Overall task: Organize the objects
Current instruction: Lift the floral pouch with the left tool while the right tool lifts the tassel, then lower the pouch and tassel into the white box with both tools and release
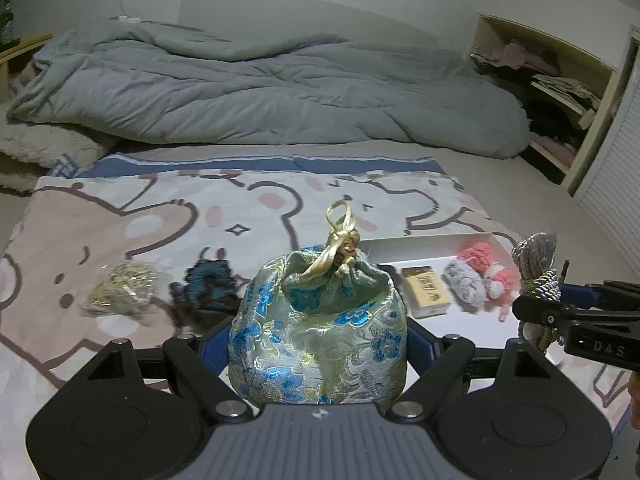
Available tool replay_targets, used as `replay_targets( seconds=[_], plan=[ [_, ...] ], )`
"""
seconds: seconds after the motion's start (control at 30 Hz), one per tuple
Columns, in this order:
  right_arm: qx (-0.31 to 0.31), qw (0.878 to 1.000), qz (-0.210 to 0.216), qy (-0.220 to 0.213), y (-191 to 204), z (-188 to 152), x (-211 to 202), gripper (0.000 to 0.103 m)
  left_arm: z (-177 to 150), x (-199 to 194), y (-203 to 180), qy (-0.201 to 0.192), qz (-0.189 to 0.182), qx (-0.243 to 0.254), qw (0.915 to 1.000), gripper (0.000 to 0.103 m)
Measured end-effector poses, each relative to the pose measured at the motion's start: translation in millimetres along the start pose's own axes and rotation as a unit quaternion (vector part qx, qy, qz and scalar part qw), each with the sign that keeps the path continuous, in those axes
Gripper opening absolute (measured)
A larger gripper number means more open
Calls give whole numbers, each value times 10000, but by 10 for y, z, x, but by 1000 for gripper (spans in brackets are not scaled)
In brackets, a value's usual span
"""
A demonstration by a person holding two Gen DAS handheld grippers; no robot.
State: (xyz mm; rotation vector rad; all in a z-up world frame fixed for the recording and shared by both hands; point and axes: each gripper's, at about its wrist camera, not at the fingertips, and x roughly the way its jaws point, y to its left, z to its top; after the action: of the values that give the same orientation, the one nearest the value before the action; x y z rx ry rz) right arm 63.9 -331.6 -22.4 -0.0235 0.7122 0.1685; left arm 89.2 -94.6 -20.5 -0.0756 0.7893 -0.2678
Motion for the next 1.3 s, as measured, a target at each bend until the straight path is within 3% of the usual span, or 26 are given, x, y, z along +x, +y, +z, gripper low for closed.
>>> replay_targets(
  seconds=[0.37,0.63,1.0,1.3],
  plan=[
    [162,9992,-359,30,-440,-104,-33,49,-26,265,-379,129,-207,157,9996,85],
    [293,9973,-673,102,-797,-201,-18,49,-47,460,-731,172,-635,207,9976,85],
    [294,9929,-1017,540,-1220,-407,190,49,-115,821,-1140,310,-1196,218,9921,85],
    [127,9893,-1052,998,-1407,-581,417,49,-209,1155,-1339,578,-1728,192,9831,85]
  ],
)
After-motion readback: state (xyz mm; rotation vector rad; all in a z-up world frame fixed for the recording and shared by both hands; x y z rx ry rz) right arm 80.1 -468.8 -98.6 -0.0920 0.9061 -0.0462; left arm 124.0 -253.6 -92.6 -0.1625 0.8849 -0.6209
